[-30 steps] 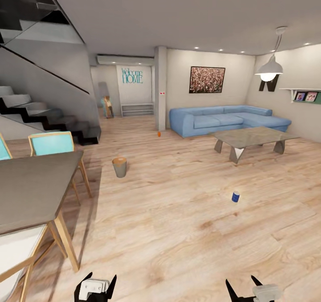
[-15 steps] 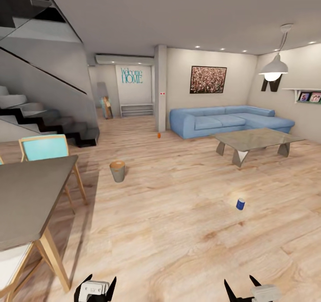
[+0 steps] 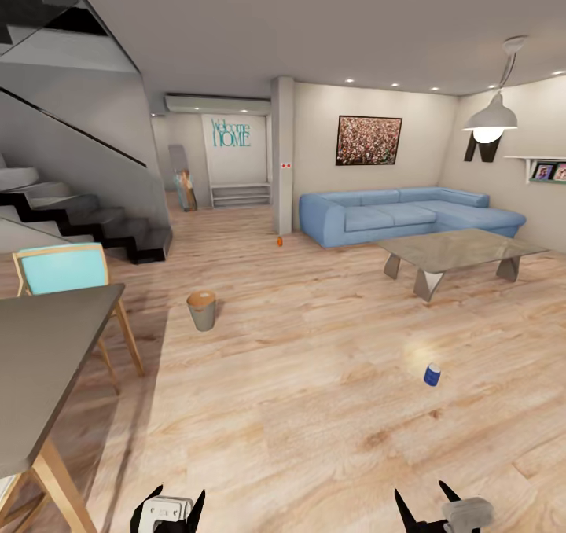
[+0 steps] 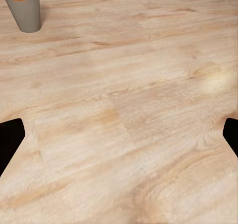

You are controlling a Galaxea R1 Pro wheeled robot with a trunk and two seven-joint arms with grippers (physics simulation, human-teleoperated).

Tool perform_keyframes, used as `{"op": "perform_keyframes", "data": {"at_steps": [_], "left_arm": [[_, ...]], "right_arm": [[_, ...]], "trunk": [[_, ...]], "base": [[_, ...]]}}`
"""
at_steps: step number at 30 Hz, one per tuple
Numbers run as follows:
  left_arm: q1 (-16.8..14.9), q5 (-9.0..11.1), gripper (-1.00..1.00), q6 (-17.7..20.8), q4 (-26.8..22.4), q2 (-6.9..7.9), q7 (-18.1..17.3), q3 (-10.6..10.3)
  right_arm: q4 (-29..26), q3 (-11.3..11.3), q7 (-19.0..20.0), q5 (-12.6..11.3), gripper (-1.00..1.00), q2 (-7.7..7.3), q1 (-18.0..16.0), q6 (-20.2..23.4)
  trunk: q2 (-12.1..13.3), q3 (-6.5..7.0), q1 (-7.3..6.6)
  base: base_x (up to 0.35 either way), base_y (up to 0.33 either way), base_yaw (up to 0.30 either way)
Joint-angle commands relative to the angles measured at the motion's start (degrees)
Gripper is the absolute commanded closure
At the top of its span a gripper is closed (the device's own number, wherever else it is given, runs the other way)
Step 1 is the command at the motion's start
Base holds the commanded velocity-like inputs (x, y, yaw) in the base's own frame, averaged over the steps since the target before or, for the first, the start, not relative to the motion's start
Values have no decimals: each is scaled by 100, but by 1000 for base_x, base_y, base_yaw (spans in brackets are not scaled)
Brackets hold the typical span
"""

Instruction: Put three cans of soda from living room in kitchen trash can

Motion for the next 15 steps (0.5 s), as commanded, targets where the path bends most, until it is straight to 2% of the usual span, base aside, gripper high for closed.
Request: {"op": "perform_keyframes", "data": {"at_steps": [1,15], "left_arm": [[0,0,-100,0,0,0,0,0],[1,0,-100,0,0,0,0,0]], "right_arm": [[-1,0,-2,0,-100,0,0,0],[28,1,-96,-4,-100,6,0,8]], "trunk": [[0,0,0],[0,-2,0]], "base": [[318,-90,0],[318,-97,1]]}}
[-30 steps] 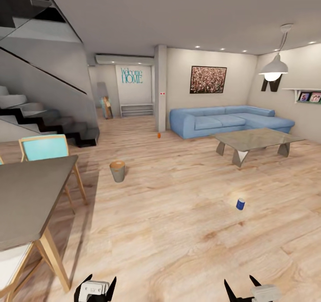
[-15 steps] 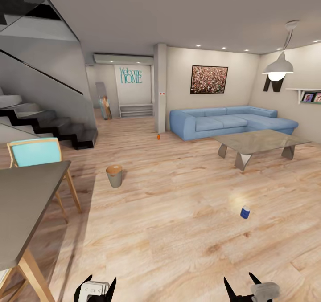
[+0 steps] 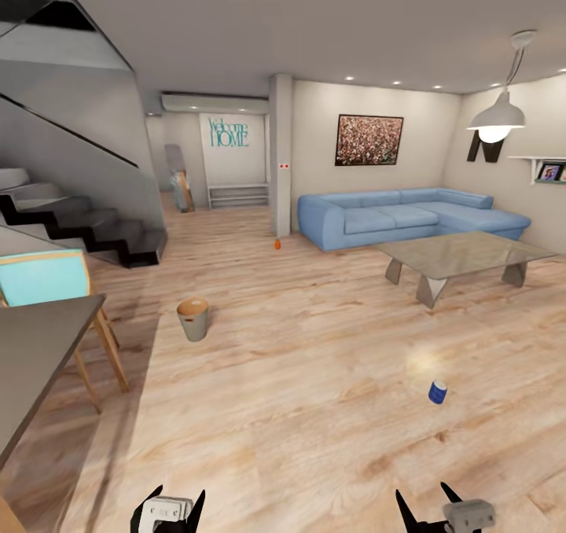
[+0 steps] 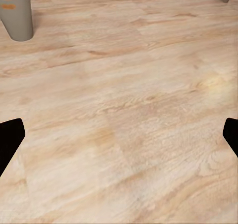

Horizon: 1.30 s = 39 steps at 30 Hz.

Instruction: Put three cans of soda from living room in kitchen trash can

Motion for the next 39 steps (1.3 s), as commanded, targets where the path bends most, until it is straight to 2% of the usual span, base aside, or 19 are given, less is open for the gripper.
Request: {"op": "perform_keyframes", "data": {"at_steps": [1,11,39], "left_arm": [[1,0,-100,0,0,0,0,0],[-1,0,-100,0,0,0,0,0],[-2,0,-100,0,0,0,0,0]], "right_arm": [[1,0,-1,-1,-100,1,0,0],[26,0,-9,6,-100,9,0,0],[40,0,-11,13,-100,12,0,0]], "trunk": [[0,-1,0],[0,-31,0],[0,-160,0]], "base": [[317,-100,21],[316,-100,102],[291,-120,192]]}}
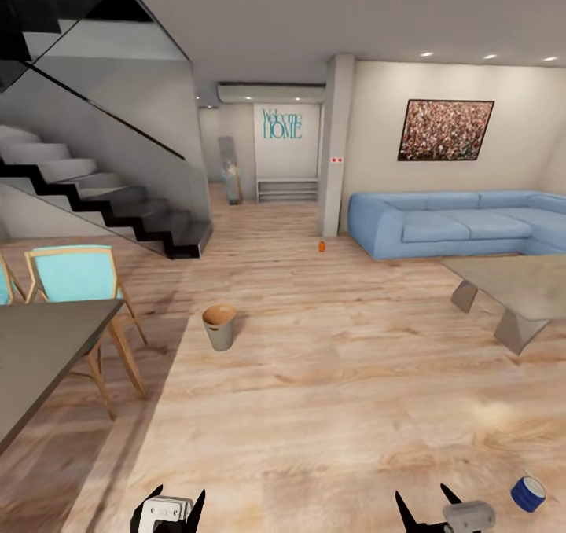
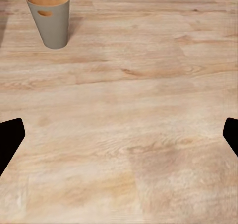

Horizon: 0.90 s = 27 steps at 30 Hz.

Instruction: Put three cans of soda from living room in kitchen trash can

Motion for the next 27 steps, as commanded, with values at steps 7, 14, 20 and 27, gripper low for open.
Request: {"op": "perform_keyframes", "data": {"at_steps": [7,14,20,27], "left_arm": [[0,0,-100,0,0,0,0,0],[0,0,-100,0,0,0,0,-2],[3,0,-100,-85,0,1,0,-7],[1,0,-100,-120,0,0,0,-9]], "right_arm": [[0,0,1,0,-100,0,0,0],[0,0,-1,-7,-100,-4,0,0],[0,0,-4,-9,-100,-4,0,0],[0,0,-4,-9,-100,-8,0,0]], "trunk": [[0,-34,0],[0,-49,0],[0,-51,0],[0,-51,0]], "base": [[275,-133,195],[249,-126,88],[69,-38,13],[9,-5,2]]}}
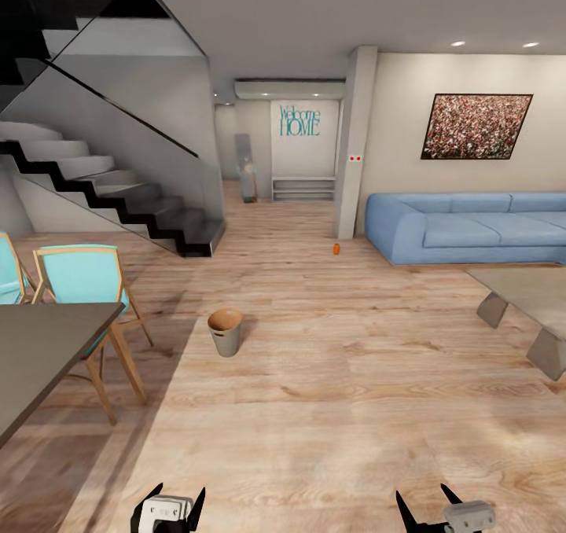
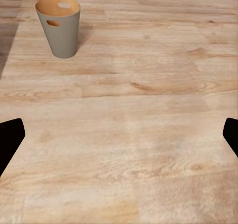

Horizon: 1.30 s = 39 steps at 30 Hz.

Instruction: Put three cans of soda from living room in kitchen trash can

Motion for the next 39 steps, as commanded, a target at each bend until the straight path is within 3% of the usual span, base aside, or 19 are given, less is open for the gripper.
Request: {"op": "perform_keyframes", "data": {"at_steps": [1,23,39], "left_arm": [[0,0,-100,-2,0,0,0,0],[-1,-1,-100,-30,0,0,0,0],[-1,-1,-100,-30,4,1,0,0]], "right_arm": [[0,0,0,0,-100,0,0,0],[8,6,0,-4,-100,8,0,0],[9,6,2,-1,-100,8,-3,2]], "trunk": [[0,0,0],[0,0,0],[0,-21,0]], "base": [[2,-1,0],[0,0,3],[0,0,90]]}}
